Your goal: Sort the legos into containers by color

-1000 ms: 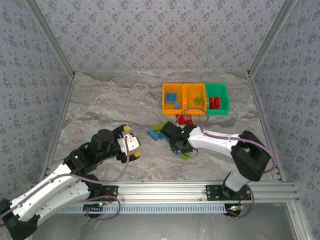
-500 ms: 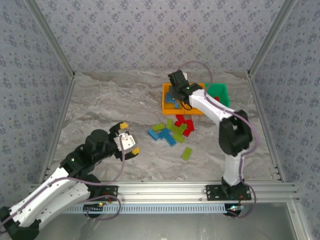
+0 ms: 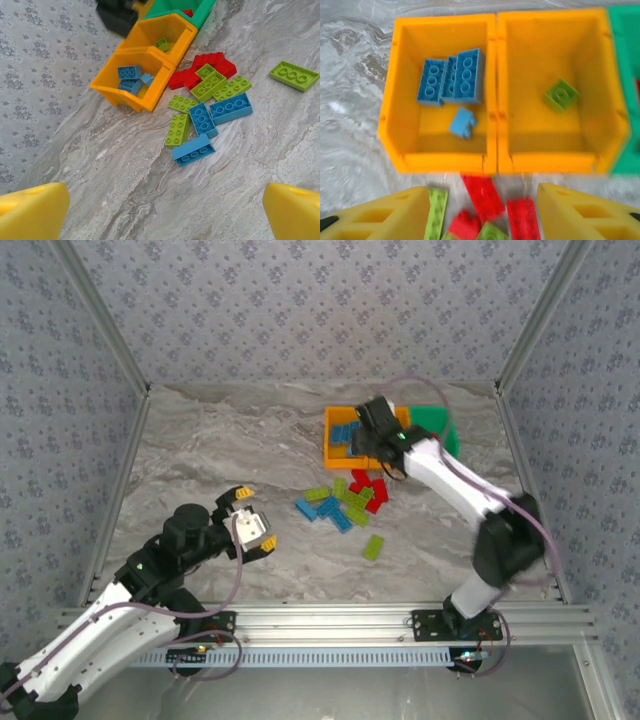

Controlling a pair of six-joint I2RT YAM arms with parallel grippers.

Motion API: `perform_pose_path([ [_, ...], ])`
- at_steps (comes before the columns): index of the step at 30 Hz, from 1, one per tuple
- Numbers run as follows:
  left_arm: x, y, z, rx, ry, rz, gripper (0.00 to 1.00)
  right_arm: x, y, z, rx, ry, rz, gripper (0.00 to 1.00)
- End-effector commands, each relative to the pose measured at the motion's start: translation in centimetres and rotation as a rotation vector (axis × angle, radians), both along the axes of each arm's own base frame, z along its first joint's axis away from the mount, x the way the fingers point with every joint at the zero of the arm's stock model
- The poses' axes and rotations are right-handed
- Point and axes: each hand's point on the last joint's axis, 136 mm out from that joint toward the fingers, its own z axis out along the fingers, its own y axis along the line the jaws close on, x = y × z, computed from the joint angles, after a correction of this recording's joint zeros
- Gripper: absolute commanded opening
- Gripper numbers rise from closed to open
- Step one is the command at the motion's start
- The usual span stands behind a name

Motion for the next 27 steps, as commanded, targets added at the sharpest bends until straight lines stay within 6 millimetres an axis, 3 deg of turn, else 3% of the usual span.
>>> perform_pose_path([
  [1, -0.4, -0.8, 0.2, -0.029, 0.017, -0.045, 0.99, -6.1, -1.7, -2.8, 0.059, 0.059, -0.083, 0.65],
  [4, -0.8, -1.4, -0.3, -0.033, 0.047, -0.075, 0.99, -11.6, -3.0, -7.1, 0.057, 0.217, -0.121, 0.78],
  [6, -0.9, -1.8, -0.6, -0.035, 0.071, -0.095, 0.99, -14.7, -2.8, -9.1, 0.034, 0.314, -0.116, 0.87],
  [9, -1.1, -2.3, -1.1, -0.031, 0.101, -0.115, 0.99, -17.4, -1.8, -11.6, -0.012, 0.400, -0.097, 0.99],
  [13, -1.0, -2.4, -1.6, -0.013, 0.123, -0.120, 0.99, -18.9, -1.0, -14.3, -0.069, 0.484, -0.109, 0.99],
  [19, -0.9, -2.2, -2.0, 0.007, 0.121, -0.112, 0.99, -19.9, -0.8, -17.5, -0.052, 0.523, -0.134, 0.61],
  [24, -0.9, -2.3, -2.1, 0.010, 0.124, -0.113, 0.99, -20.4, -1.6, -18.7, -0.055, 0.541, -0.156, 0.46],
  [27, -0.9, -2.2, -2.2, 0.014, 0.125, -0.114, 0.99, -20.2, -2.1, -18.0, -0.059, 0.519, -0.171, 0.34],
])
